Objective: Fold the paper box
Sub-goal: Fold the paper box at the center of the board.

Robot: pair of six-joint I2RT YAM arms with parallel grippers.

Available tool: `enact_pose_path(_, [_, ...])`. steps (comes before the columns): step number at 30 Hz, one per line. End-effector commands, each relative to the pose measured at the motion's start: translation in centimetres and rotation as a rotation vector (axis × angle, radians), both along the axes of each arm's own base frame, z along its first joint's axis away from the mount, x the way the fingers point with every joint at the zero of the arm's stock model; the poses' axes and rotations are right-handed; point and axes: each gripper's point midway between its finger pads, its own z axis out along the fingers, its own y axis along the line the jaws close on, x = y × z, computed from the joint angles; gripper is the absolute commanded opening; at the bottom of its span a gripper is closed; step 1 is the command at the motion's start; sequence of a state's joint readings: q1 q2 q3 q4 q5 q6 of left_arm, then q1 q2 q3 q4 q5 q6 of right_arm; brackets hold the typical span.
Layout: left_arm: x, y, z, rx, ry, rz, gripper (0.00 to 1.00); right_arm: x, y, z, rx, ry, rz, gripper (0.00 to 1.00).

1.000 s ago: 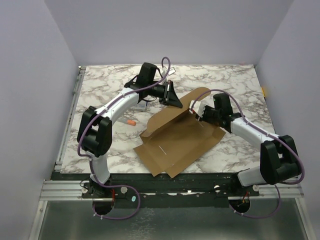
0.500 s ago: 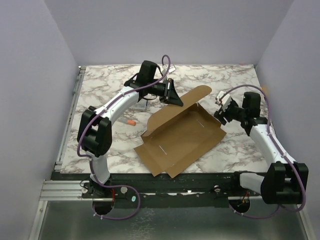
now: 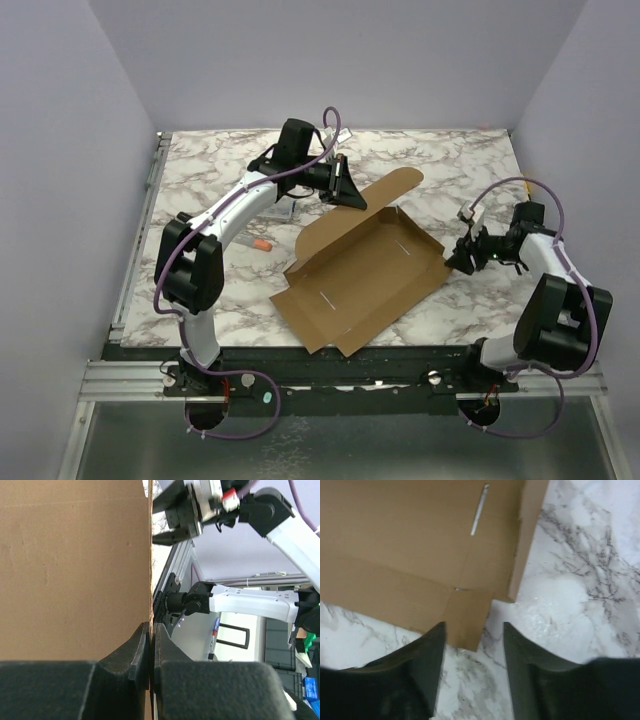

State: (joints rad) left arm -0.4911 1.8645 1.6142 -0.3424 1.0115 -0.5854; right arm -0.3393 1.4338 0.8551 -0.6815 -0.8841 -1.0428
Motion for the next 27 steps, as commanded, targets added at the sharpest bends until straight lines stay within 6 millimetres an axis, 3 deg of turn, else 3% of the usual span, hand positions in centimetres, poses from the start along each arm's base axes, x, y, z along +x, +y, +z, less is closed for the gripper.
enact_pose_path(1, [0.0, -0.1, 1.4, -0.005, -0.04, 0.008, 0.0, -3.1, 1.2, -0.5, -0.081, -0.149, 0.18, 0.58])
enact_pose_path(4, [0.1, -0.1, 1.4, -0.007, -0.039, 0.005, 0.0, -3.4, 1.6, 0.0, -0.13, -0.276, 0.281, 0.68])
enact_pose_path(8, [0.1, -0.2, 1.9, -0.014, -0.047, 0.004, 0.0, -2.0, 1.5, 1.6, -0.093, -0.271, 0.283, 0.66])
enact_pose_path(11, [0.2, -0.2, 2.5, -0.02, -0.057, 0.007, 0.0, -3.3, 1.8, 1.7, -0.107, -0.282, 0.365, 0.67])
enact_pose_path(17, [0.3, -0.2, 3.7, -0.029, -0.079, 0.019, 0.0, -7.7, 3.4, -0.8, -0.203, -0.46, 0.636, 0.87])
enact_pose_path(21, [0.3, -0.3, 4.0, -0.032, -0.08, 0.02, 0.0, -7.8, 3.7, -2.6, -0.272, -0.589, 0.742, 0.95])
enact_pose_path(27, [0.2, -0.3, 3.7, -0.028, -0.074, 0.019, 0.0, -7.0, 2.7, -4.6, -0.344, -0.586, 0.816, 0.94])
